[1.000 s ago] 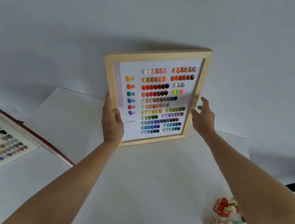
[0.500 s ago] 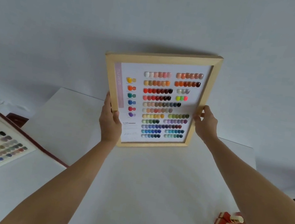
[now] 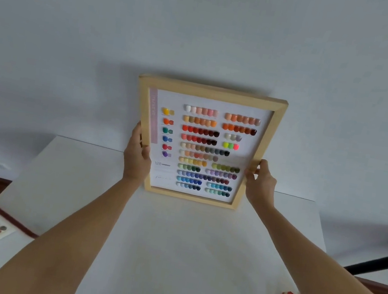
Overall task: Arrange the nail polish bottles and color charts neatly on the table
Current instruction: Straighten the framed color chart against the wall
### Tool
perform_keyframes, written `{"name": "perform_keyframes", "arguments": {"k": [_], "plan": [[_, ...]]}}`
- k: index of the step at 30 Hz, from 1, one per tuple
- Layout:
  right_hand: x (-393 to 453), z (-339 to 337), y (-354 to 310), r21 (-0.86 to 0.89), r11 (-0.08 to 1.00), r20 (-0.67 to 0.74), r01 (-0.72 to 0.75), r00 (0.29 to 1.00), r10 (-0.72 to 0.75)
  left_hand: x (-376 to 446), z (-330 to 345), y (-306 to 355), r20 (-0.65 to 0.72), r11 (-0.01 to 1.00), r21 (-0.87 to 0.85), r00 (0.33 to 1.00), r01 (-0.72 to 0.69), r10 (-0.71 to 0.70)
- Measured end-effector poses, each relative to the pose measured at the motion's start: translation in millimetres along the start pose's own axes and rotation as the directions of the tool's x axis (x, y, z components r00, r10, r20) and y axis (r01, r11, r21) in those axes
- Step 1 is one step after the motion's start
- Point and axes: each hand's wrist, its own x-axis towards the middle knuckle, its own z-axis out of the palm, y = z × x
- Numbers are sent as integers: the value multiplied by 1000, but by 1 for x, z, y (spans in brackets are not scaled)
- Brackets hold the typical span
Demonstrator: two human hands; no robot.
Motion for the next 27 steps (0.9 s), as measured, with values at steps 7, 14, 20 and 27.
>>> {"name": "perform_keyframes", "arguments": {"k": [7,14,20,27], "plan": [[2,7,-4,-9,1000,-21,16,1000,-16,19,1,-5,35,1000,0,999,-30,30],[5,6,-4,-33,999,-25,21,999,-22,11,1,-7,32,1000,-20,999,-18,19],[5,6,-5,-29,1000,-14,-1,1000,0,10,-1,-5,36,1000,-22,999,-17,18],[2,5,-4,-15,1000,1,-10,1000,10,13,0,-4,53,1000,0,998,-17,17]]}}
